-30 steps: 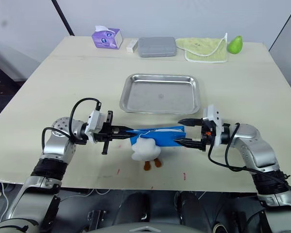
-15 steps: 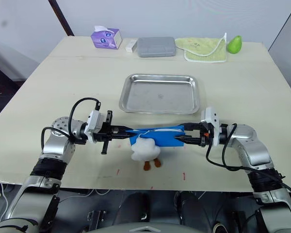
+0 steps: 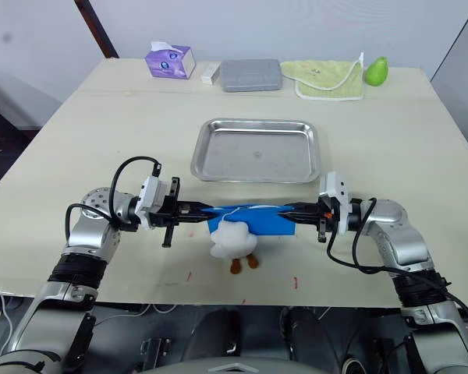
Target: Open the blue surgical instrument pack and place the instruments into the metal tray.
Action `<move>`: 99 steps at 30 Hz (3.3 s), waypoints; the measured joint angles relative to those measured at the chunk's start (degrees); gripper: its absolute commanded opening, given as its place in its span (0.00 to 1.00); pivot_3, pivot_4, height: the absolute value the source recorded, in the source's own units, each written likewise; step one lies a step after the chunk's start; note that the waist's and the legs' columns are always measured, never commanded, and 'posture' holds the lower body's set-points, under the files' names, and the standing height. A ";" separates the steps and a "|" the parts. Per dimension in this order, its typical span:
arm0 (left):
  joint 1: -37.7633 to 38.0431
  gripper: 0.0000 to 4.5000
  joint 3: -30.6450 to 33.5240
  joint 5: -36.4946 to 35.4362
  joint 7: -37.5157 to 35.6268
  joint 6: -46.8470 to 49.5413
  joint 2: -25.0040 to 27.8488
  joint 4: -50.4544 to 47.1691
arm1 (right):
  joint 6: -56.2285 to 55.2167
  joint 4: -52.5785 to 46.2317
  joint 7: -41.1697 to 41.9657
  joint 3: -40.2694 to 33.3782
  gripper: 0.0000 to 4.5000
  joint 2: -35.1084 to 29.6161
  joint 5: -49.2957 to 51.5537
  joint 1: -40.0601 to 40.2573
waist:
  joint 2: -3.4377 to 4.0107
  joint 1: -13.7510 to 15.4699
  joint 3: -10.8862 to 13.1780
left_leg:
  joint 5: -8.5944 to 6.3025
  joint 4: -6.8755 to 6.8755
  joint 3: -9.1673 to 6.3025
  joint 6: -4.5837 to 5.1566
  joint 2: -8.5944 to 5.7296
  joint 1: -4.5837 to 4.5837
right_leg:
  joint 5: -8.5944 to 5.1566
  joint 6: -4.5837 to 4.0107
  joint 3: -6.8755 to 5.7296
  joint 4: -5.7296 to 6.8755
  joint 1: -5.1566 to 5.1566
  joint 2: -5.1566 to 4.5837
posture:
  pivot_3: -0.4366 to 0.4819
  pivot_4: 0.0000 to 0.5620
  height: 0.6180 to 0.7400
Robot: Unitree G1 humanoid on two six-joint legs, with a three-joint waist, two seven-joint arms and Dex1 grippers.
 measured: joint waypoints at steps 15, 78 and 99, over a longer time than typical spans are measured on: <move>11.96 0.99 9.77 -10.90 3.80 24.27 9.07 -12.44 | -0.04 -0.57 0.28 -0.02 0.00 0.11 0.36 1.01 | 0.04 -0.23 0.03 | 0.00 -0.02 0.10 -0.01 0.07 -0.08 | -0.01 -0.02 0.04 0.05 -0.15 -0.02 | 0.48 0.27 1.00; 8.84 0.01 10.48 -14.37 6.28 40.11 19.27 -19.25 | -0.86 1.02 1.79 1.54 0.00 -1.00 -1.47 -1.69 | 0.10 0.01 0.08 | 0.00 -0.04 0.17 -0.01 0.03 -0.09 | -0.02 -0.04 0.09 0.04 -0.22 -0.03 | 0.48 0.27 1.00; 9.50 0.01 7.60 -0.05 3.14 25.60 21.79 -8.93 | 10.87 -3.16 1.44 -6.79 0.00 0.26 14.50 -1.59 | 0.10 0.14 0.09 | 0.00 -0.05 0.23 -0.01 0.03 -0.14 | -0.02 -0.04 0.11 0.06 -0.27 -0.06 | 0.48 0.27 1.00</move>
